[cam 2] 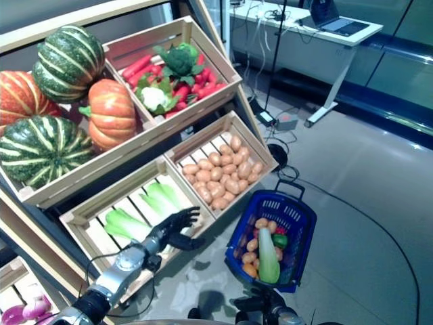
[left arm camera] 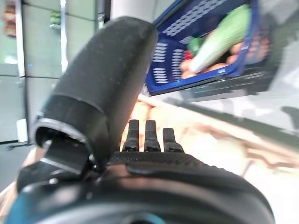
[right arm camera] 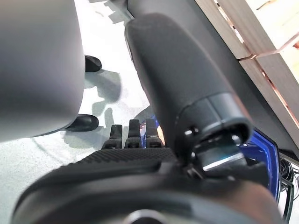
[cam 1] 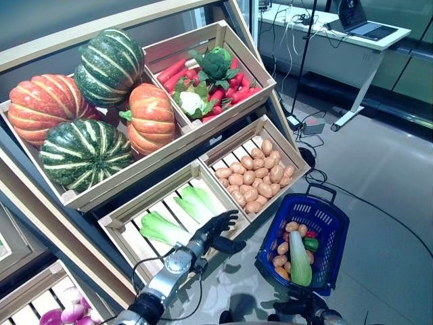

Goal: Put vegetables into the basket

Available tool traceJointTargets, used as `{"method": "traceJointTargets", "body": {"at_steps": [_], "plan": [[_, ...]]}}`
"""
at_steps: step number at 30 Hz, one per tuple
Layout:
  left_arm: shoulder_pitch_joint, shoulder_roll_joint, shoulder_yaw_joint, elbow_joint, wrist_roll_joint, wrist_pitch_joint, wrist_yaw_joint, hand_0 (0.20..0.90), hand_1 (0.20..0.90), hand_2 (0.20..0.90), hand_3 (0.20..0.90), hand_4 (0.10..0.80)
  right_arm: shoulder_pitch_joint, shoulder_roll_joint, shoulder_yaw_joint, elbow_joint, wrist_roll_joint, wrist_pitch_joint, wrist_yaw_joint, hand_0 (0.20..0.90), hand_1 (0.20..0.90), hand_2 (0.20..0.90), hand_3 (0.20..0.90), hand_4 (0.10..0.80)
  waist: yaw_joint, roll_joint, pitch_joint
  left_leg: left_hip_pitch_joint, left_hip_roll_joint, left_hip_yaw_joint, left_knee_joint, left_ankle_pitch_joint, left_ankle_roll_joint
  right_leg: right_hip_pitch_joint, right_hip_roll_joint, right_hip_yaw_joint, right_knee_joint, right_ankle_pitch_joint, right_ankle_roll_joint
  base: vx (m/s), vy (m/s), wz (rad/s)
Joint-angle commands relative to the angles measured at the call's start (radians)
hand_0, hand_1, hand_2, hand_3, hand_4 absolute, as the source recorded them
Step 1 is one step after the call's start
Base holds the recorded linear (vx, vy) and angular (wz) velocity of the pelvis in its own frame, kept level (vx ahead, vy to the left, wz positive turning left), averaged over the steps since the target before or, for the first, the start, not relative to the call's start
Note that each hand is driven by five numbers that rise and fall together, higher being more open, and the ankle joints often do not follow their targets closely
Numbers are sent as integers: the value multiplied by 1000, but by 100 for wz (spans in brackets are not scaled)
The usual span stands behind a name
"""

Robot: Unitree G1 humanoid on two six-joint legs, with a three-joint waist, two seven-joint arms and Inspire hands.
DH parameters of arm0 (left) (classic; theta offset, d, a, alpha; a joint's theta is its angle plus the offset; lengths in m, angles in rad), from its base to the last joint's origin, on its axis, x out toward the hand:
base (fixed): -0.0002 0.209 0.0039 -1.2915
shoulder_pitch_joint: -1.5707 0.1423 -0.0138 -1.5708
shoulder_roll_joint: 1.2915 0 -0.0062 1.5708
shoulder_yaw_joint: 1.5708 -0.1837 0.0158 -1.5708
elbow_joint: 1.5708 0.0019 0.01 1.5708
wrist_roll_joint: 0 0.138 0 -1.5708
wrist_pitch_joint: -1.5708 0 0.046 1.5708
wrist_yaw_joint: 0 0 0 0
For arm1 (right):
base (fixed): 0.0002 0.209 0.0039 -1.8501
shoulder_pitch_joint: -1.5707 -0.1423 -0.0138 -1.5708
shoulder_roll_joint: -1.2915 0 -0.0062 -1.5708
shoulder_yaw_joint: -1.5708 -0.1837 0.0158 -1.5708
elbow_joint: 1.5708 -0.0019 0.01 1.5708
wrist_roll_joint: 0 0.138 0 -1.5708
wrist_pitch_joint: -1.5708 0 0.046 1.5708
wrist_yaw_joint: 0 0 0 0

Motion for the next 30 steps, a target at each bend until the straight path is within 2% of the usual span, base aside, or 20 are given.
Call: {"method": "traceJointTargets", "body": {"at_steps": [1,4,8,9,10,11,15,16,17,18,20,22,26,30], "plan": [[-105,89,71,-28,89,-82,63,900,900,900,900,800,2,3,23,-12,52,-37,18,900,900,900,900,800,17,-47,-14,-12,7,-42,2,-40,-25,-11,-54,6,5,45,14,22,-10,3],[-116,156,93,-18,160,-42,73,900,900,900,900,800,20,-8,16,-10,46,-41,18,900,900,900,900,800,14,-39,-18,-18,5,-44,2,-36,-28,-17,-54,9,5,45,14,0,0,0],[-121,205,101,-1,255,-21,114,900,900,900,900,800,34,-16,5,-4,63,-46,19,900,900,900,900,800,10,-34,-18,-20,4,-41,2,-35,-29,-20,-54,11,5,45,15,30,3,1],[-127,244,103,7,374,-3,146,900,900,900,900,800,47,-17,-5,-1,72,-51,12,900,900,900,900,800,6,-31,-14,-21,5,-37,2,-33,-31,-22,-54,11,5,45,15,38,-1,3],[-128,247,103,8,379,-4,149,900,900,900,900,800,48,-18,-5,-2,72,-51,12,900,900,900,900,800,6,-31,-13,-22,5,-36,2,-33,-31,-23,-54,11,5,45,14,37,9,2],[-138,277,98,9,468,5,161,900,900,900,900,800,54,-26,-7,-2,66,-57,13,900,900,900,900,800,2,-26,-6,-29,4,-32,2,-29,-30,-31,-54,11,8,46,13,0,0,0],[-187,357,61,-7,586,37,190,900,900,900,900,800,47,-63,-14,-6,54,-71,33,900,900,900,900,800,-6,-6,30,-64,-7,-38,2,-18,-30,-71,-51,10,25,44,9,-61,34,0],[-190,360,58,-8,600,41,194,900,900,900,900,800,45,-66,-14,-7,54,-71,34,900,900,900,900,800,-6,-5,32,-67,-8,-38,2,-17,-30,-75,-51,10,27,43,8,-152,38,5],[-203,369,47,-3,628,42,219,900,900,900,900,800,34,-76,-13,-9,58,-74,36,900,900,900,900,800,-9,1,46,-79,-9,-40,2,-13,-30,-92,-50,11,40,39,5,-254,81,5],[-250,391,14,7,684,65,302,900,900,900,900,800,-4,-107,-3,-22,73,-75,39,900,900,900,900,800,-16,21,88,-116,-17,-46,9,0,-32,-145,-49,16,81,27,-5,-306,98,8],[-299,402,-13,41,708,53,410,900,900,900,900,800,-62,-142,11,-31,99,-83,41,900,900,900,900,800,-20,40,146,-162,-30,-54,36,10,-33,-196,-51,17,113,26,-17,-326,102,12],[-324,402,-23,58,709,50,466,900,900,900,900,800,-100,-154,16,-44,145,-89,27,900,900,900,900,800,-17,46,181,-201,-38,-55,60,16,-31,-237,-49,18,150,21,-23,-238,42,3],[-389,394,-55,151,767,35,591,900,900,900,900,800,-157,-164,15,-57,228,-105,14,900,900,900,900,800,-23,39,234,-293,-46,-47,149,11,-30,-328,-40,26,239,6,-35,-220,-1,-2],[-443,375,-79,251,852,53,767,900,900,900,900,800,-194,-171,19,-80,275,-122,0,900,900,900,900,800,-31,24,288,-392,-58,-34,262,-10,-31,-411,-48,27,322,-10,-43,-145,1,0]]}}
